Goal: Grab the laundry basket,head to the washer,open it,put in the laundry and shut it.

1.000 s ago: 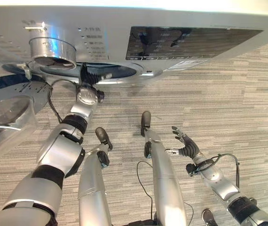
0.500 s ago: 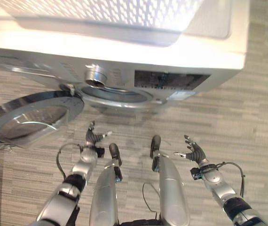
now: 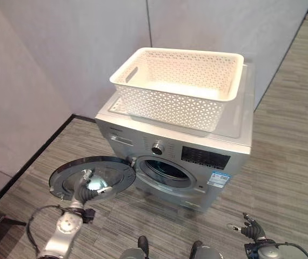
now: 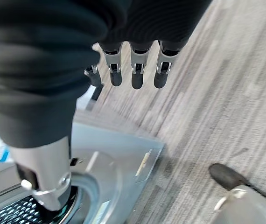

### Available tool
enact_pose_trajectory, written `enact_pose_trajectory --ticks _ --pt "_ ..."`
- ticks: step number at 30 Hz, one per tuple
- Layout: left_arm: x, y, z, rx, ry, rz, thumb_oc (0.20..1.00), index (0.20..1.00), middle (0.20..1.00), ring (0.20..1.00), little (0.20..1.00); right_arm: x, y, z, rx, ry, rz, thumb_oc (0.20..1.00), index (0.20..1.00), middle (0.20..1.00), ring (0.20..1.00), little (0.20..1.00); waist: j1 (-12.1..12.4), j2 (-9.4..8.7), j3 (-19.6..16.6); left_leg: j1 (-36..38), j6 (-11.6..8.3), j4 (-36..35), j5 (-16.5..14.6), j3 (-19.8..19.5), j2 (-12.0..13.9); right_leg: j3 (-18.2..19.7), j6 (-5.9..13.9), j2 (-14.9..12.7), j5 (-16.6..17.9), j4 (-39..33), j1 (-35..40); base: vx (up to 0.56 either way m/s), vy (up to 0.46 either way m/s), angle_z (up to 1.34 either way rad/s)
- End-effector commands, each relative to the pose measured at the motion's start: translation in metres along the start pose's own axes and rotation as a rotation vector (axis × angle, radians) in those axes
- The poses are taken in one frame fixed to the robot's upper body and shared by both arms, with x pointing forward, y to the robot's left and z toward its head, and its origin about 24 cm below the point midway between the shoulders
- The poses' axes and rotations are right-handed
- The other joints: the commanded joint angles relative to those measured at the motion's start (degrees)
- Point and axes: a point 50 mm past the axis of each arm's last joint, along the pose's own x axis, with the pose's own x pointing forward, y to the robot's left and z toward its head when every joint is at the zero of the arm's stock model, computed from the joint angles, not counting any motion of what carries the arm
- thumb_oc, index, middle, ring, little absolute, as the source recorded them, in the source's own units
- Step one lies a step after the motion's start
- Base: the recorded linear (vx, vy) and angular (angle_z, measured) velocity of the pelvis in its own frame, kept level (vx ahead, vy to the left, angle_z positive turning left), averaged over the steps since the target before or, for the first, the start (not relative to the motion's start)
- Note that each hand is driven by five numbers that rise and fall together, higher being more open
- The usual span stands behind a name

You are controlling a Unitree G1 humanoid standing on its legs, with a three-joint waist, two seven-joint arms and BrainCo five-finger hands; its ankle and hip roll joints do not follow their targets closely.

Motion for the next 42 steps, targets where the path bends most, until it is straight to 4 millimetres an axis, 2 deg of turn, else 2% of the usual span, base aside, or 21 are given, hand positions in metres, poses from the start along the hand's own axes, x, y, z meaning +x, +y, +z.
enact_pose_trajectory --ticks 1,3,5,6,9,14,16,18,20,23,26,29,33,34,35,36,37,38,39,41,42 --pt "0.029 0.034 0.049 0.114 -0.184 0.092 1.000 1.000 1.000 1.000 1.000 0.004 0.004 0.020 0.038 -0.079 0.040 1.000 1.000 1.000 1.000 1.000 -3.00 -2.79 4.83 0.41 -4.15 1.36 3.19 8.06 2.81 -2.27 6.36 -1.55 8.98 -14.23 6.90 0.10 0.069 1.23" --pt "0.033 0.050 0.060 0.189 -0.207 0.130 1.000 1.000 1.000 1.000 1.000 -0.001 0.007 0.008 0.042 -0.050 0.066 1.000 1.000 1.000 1.000 1.000 -3.46 -3.24 3.80 1.21 -3.66 0.66 3.88 11.24 3.19 -4.11 6.22 -1.91 9.56 -13.89 7.42 0.08 0.059 1.03" --pt "0.035 0.064 0.065 0.241 -0.211 0.165 1.000 1.000 1.000 1.000 1.000 -0.003 0.009 0.004 0.049 -0.037 0.083 1.000 1.000 1.000 1.000 1.000 -3.47 -3.82 3.38 1.24 -3.29 1.09 3.16 11.32 2.56 -4.22 6.41 -2.33 9.66 -13.60 7.59 0.06 0.088 0.38" --pt "0.040 0.084 0.074 0.311 -0.212 0.237 1.000 1.000 1.000 1.000 1.000 -0.001 0.013 0.008 0.056 -0.043 0.091 1.000 1.000 1.000 1.000 1.000 -3.42 -4.55 3.76 0.55 -2.79 2.29 2.00 11.49 1.86 -3.55 6.83 -3.24 10.21 -13.28 6.99 0.02 0.132 0.11" --pt "0.043 0.100 0.087 0.318 -0.239 0.314 1.000 1.000 1.000 1.000 1.000 0.001 0.015 0.015 0.071 -0.066 0.092 1.000 1.000 1.000 1.000 1.000 -3.37 -5.26 4.59 -0.11 -1.40 4.76 -0.75 11.77 0.49 -1.16 7.20 -4.50 10.77 -12.06 6.01 0.01 0.148 -0.14" --pt "0.034 0.090 0.078 0.088 -0.271 0.389 1.000 1.000 1.000 1.000 1.000 0.003 0.009 0.011 0.125 -0.040 0.022 1.000 1.000 1.000 1.000 1.000 -3.71 -5.22 5.09 0.26 0.90 4.67 -3.59 13.49 -3.88 2.62 10.05 -8.76 18.15 -13.13 4.77 0.01 0.225 -0.30" --pt "0.030 0.089 0.072 0.042 -0.266 0.410 1.000 1.000 1.000 1.000 1.000 0.003 0.006 0.008 0.124 -0.027 0.009 1.000 1.000 1.000 1.000 1.000 -3.51 -4.53 4.97 0.46 1.46 4.27 -3.89 15.03 -4.09 2.16 9.53 -8.68 17.54 -12.55 3.61 0.02 0.176 -0.32" --pt "0.025 0.090 0.065 0.040 -0.246 0.412 1.000 1.000 1.000 1.000 1.000 0.002 0.004 0.002 0.127 -0.007 0.001 1.000 1.000 1.000 1.000 1.000 -3.28 -4.06 4.71 2.08 1.55 2.67 -4.54 14.89 -4.30 1.42 9.48 -6.50 14.11 -8.73 3.83 0.08 0.167 -0.46" --pt "0.021 0.093 0.061 0.053 -0.230 0.419 1.000 1.000 1.000 1.000 1.000 0.001 0.000 -0.001 0.130 0.003 -0.010 1.000 1.000 1.000 1.000 1.000 -3.60 -4.05 4.93 2.35 2.15 1.15 -2.28 15.87 -4.45 1.55 7.77 -3.08 11.97 -6.08 2.47 -0.04 0.097 -0.40" --pt "0.018 0.098 0.056 0.070 -0.204 0.422 1.000 1.000 1.000 1.000 1.000 0.000 -0.004 -0.004 0.126 0.010 -0.013 1.000 1.000 1.000 1.000 1.000 -3.48 -4.20 4.62 2.92 2.43 0.36 -2.26 15.05 -5.67 2.10 7.31 3.41 6.91 0.22 2.21 -0.03 0.079 -0.18" --pt "0.015 0.100 0.049 0.053 -0.179 0.424 1.000 1.000 1.000 1.000 1.000 -0.003 -0.008 -0.006 0.122 0.012 -0.012 1.000 1.000 1.000 1.000 1.000 -3.10 -5.91 4.35 1.17 3.36 1.36 -1.04 15.60 -7.73 3.66 6.17 9.48 6.56 -0.76 3.99 -0.09 0.009 0.01" --pt "0.014 0.098 0.042 -0.004 -0.155 0.437 1.000 1.000 1.000 1.000 1.000 -0.002 -0.008 -0.004 0.109 -0.001 -0.007 1.000 1.000 1.000 1.000 1.000 -1.91 -6.49 3.96 -0.18 2.32 1.75 0.69 16.43 -7.31 4.78 2.50 11.27 3.51 -8.37 6.55 -0.06 -0.050 -0.06" --pt "0.015 0.093 0.042 -0.030 -0.162 0.421 1.000 1.000 1.000 1.000 1.000 -0.001 -0.012 0.000 0.089 -0.012 -0.015 1.000 1.000 1.000 1.000 1.000 -1.42 -6.58 4.15 -2.98 1.86 4.25 0.49 16.11 -7.06 7.57 0.87 12.97 2.62 -12.81 7.66 -0.09 -0.053 -0.13" --pt "0.020 0.087 0.050 -0.033 -0.189 0.401 1.000 1.000 1.000 1.000 1.000 0.000 -0.019 0.005 0.057 -0.028 -0.026 1.000 1.000 1.000 1.000 1.000 -0.60 -6.84 5.99 -6.66 0.34 11.41 0.41 13.18 -7.02 8.24 -0.21 12.54 2.57 -13.30 7.54 -0.21 -0.035 -0.03" --pt "0.023 0.085 0.054 -0.046 -0.202 0.399 1.000 1.000 1.000 1.000 1.000 0.001 -0.023 0.009 0.043 -0.040 -0.031 1.000 1.000 1.000 1.000 1.000 -0.05 -6.94 6.93 -8.15 -0.94 13.35 0.73 9.05 -7.47 8.36 -0.37 12.39 2.87 -13.11 7.13 -0.21 -0.037 0.18" --pt "0.023 0.085 0.054 -0.046 -0.203 0.399 1.000 1.000 1.000 1.000 1.000 0.001 -0.023 0.010 0.043 -0.041 -0.032 1.000 1.000 1.000 1.000 1.000 -0.11 -6.90 6.83 -8.38 -0.93 13.29 0.94 8.98 -7.45 8.27 -0.42 12.43 3.05 -13.20 6.93 -0.12 0.016 0.17" --pt "0.025 0.083 0.056 -0.050 -0.211 0.395 1.000 1.000 1.000 1.000 1.000 0.001 -0.025 0.009 0.039 -0.038 -0.037 1.000 1.000 1.000 1.000 1.000 -0.33 -7.16 6.95 -8.32 -1.01 13.39 0.01 7.43 -6.90 7.75 -0.21 11.86 3.22 -13.00 6.60 -0.08 0.080 0.02" --pt "0.027 0.080 0.058 -0.043 -0.213 0.378 1.000 1.000 1.000 1.000 1.000 -0.002 -0.029 0.005 0.033 -0.029 -0.047 1.000 1.000 1.000 1.000 1.000 -1.61 -8.14 6.63 -6.89 0.02 14.18 -2.27 8.14 -3.60 6.93 0.26 9.86 3.40 -12.70 6.52 -0.07 0.118 -0.16" --pt "0.027 0.081 0.062 -0.040 -0.226 0.382 1.000 1.000 1.000 1.000 1.000 -0.003 -0.032 0.002 0.030 -0.020 -0.057 1.000 1.000 1.000 1.000 1.000 -1.84 -8.53 6.29 -6.58 0.34 14.94 -2.36 6.47 -2.10 6.79 0.34 8.91 3.67 -12.83 6.49 -0.03 0.145 -0.04" --pt "0.028 0.082 0.064 -0.050 -0.236 0.393 1.000 1.000 1.000 1.000 1.000 -0.006 -0.032 -0.003 0.031 -0.011 -0.059 1.000 1.000 1.000 1.000 1.000 -2.53 -8.95 5.50 -5.54 -0.02 14.79 0.05 3.14 2.27 6.78 0.58 7.22 4.10 -12.50 6.03 0.03 0.207 0.38" --pt "0.027 0.086 0.066 -0.059 -0.243 0.407 1.000 1.000 1.000 1.000 1.000 -0.009 -0.035 -0.006 0.035 -0.007 -0.067 1.000 1.000 1.000 1.000 1.000 -3.19 -8.24 4.77 -4.23 -1.46 12.42 4.10 0.05 5.19 7.23 0.61 6.97 3.86 -11.50 5.35 0.05 0.216 0.44"
